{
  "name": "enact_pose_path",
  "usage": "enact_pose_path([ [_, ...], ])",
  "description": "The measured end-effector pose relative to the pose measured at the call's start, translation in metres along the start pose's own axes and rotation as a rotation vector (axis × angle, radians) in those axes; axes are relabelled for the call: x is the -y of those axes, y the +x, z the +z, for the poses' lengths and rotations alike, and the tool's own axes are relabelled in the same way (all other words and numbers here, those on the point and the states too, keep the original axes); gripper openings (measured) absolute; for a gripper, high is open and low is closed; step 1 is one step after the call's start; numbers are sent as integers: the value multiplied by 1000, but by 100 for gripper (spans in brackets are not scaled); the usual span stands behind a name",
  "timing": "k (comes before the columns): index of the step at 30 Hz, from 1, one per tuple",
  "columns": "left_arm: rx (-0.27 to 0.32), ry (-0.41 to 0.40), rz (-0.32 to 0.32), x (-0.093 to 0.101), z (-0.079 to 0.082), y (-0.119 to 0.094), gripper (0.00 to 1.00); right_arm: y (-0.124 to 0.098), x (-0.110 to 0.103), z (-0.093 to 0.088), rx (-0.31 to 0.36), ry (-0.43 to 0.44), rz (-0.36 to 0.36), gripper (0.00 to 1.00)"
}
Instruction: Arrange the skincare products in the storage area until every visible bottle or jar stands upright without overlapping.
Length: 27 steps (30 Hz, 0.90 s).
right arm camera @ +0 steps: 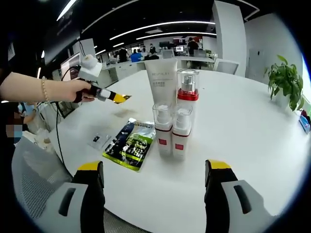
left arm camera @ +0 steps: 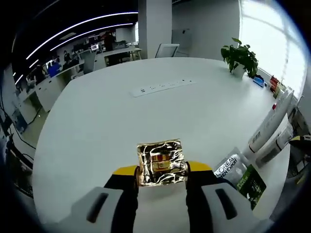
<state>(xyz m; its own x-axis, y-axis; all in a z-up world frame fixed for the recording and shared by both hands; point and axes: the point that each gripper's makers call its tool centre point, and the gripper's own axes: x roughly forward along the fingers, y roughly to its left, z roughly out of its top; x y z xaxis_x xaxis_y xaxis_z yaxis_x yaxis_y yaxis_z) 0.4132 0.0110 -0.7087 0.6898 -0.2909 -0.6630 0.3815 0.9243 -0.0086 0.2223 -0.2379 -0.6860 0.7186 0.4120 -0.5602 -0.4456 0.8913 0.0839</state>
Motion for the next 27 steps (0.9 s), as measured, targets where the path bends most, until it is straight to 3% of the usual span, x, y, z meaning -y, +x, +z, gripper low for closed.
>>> enact_pose_path([
  [24, 49, -36, 17, 12, -6, -46, 39, 0, -14, 6, 23, -51, 58, 84],
  [27, 66, -37, 14, 14, 1, -52, 39, 0, -17, 6, 25, -61, 72, 84],
])
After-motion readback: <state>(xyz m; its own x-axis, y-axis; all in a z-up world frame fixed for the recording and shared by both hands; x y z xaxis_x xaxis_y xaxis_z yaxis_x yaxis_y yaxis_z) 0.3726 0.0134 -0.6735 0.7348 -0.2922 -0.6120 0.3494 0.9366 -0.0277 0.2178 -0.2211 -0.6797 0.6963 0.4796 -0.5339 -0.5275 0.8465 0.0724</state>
